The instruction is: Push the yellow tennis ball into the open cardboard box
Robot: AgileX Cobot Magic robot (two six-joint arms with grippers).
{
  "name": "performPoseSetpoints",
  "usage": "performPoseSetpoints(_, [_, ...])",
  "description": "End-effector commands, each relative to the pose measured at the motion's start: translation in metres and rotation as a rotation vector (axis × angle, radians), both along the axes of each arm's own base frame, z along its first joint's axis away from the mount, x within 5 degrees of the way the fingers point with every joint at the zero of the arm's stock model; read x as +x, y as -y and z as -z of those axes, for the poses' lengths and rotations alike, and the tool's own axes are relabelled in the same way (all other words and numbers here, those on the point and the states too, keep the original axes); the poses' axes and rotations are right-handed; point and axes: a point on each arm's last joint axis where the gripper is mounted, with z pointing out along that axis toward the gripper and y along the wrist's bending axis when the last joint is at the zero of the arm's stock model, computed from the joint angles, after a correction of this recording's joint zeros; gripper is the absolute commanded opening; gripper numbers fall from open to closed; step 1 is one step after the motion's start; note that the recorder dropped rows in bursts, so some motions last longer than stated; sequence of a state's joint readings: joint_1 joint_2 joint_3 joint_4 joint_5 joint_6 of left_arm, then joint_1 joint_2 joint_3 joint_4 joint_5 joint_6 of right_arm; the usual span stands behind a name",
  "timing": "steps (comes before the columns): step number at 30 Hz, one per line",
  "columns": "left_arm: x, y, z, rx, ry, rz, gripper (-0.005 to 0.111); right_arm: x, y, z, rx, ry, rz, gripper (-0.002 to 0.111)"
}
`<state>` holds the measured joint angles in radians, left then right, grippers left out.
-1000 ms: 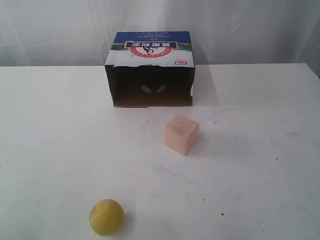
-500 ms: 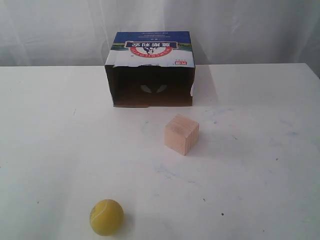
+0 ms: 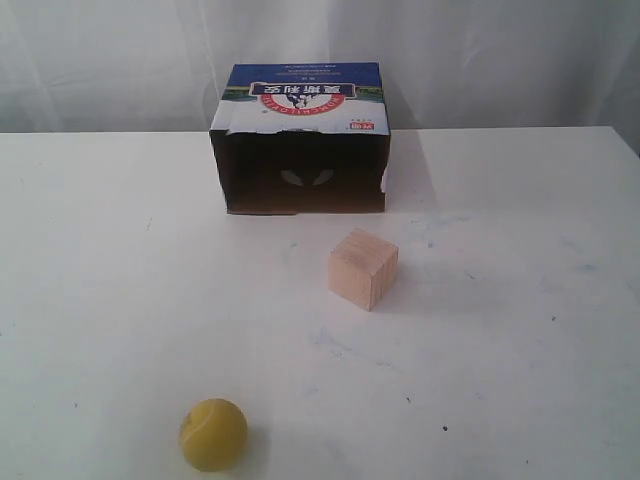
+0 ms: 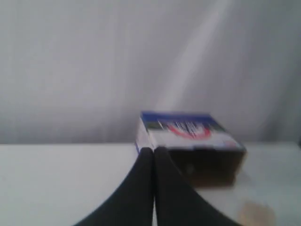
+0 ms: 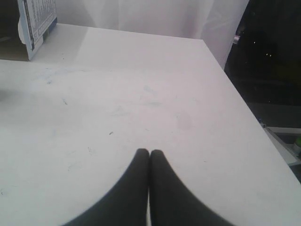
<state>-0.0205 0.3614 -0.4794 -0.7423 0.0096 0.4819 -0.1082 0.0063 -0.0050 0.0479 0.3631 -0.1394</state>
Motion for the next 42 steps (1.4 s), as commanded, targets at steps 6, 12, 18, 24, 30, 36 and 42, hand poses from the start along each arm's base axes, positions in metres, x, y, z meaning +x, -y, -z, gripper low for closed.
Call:
performPoseSetpoints(6, [0.115, 0.047, 0.009, 0.083, -1.020, 0.710, 0.000, 0.000, 0.000, 0.000, 0.004, 0.012, 0.005, 0.000])
performPoseSetpoints(12, [0.168, 0.051, 0.043, -0.047, -1.107, 0.680, 0.000, 0.000, 0.000, 0.000, 0.004, 0.012, 0.005, 0.000])
performPoseSetpoints(18, [0.146, 0.080, 0.049, -0.180, -1.082, 1.168, 0.000, 0.000, 0.000, 0.000, 0.004, 0.012, 0.005, 0.000])
performPoseSetpoints(24, [0.117, 0.106, 0.096, -0.189, -1.034, 1.206, 0.000, 0.000, 0.000, 0.000, 0.004, 0.012, 0.005, 0.000])
performPoseSetpoints(30, [0.107, 0.105, 0.131, -0.178, -1.139, 0.978, 0.000, 0.000, 0.000, 0.000, 0.004, 0.012, 0.005, 0.000])
performPoseSetpoints(36, [0.108, 0.095, 0.150, -0.077, -1.131, 0.815, 0.000, 0.000, 0.000, 0.000, 0.004, 0.012, 0.005, 0.000])
performPoseSetpoints(42, [0.105, 0.091, 0.157, -0.060, -1.146, 0.774, 0.000, 0.000, 0.000, 0.000, 0.004, 0.012, 0.005, 0.000])
